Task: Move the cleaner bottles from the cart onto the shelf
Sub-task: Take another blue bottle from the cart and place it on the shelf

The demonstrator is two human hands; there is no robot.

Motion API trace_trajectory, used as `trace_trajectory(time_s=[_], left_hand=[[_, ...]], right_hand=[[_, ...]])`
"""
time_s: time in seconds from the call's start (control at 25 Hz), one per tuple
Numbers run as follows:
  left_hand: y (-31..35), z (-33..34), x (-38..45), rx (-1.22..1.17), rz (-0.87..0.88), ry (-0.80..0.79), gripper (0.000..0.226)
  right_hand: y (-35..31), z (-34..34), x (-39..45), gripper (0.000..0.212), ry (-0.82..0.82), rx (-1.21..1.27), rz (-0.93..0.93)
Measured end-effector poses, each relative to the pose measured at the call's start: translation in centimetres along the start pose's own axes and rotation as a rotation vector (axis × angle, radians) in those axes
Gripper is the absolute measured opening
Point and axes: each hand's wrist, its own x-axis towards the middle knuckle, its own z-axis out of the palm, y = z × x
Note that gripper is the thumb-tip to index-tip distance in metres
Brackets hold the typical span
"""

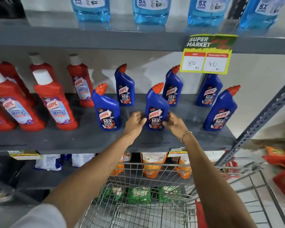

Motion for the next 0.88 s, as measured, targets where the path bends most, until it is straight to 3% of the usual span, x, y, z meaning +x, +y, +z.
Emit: trace_trajectory(time_s=[0.12, 0.2, 0.24, 0.32, 0.44, 0.56, 0.88], left_hand=[[-3.1, -3.0, -2.6, -0.005, 0.076, 0.387, 0.036], [-4.9, -5.7, -3.2, -0.096, 0.16, 0.644, 0.049], [-5.4, -7.2, -3.0, -0.078, 0.128, 0.691, 0.064], [-5.6, -9.9, -1.6, 0.0, 0.031, 0.54, 0.084], [-5.0, -11.7, -0.6, 0.219, -0.042, 0.288, 0.057], [-5.1, -11.9, -0.4, 0.313, -0.013, 0.335, 0.043], [-4.5, -9.4, 0.4, 0.364, 0.04, 0.354, 0.038]], right_hand=[[1.0, 0.2, 0.2, 0.08, -0.013, -0.031, 0.045], [1.5, 0.8, 0.4, 0.085, 0.041, -0.067, 0.033], [1.6, 1.4, 0.5, 0.085, 0.062, -0.087, 0.027], [1.6, 1.9, 0.7, 0.08, 0.11, -0.143, 0.026], [1.4, 2.3, 0.8, 0.073, 0.143, -0.185, 0.007], [1.2, 2.3, 0.9, 0.07, 0.125, -0.194, 0.013], [2.0, -2.6, 0.7, 0.066, 0.159, -0.185, 0.069]])
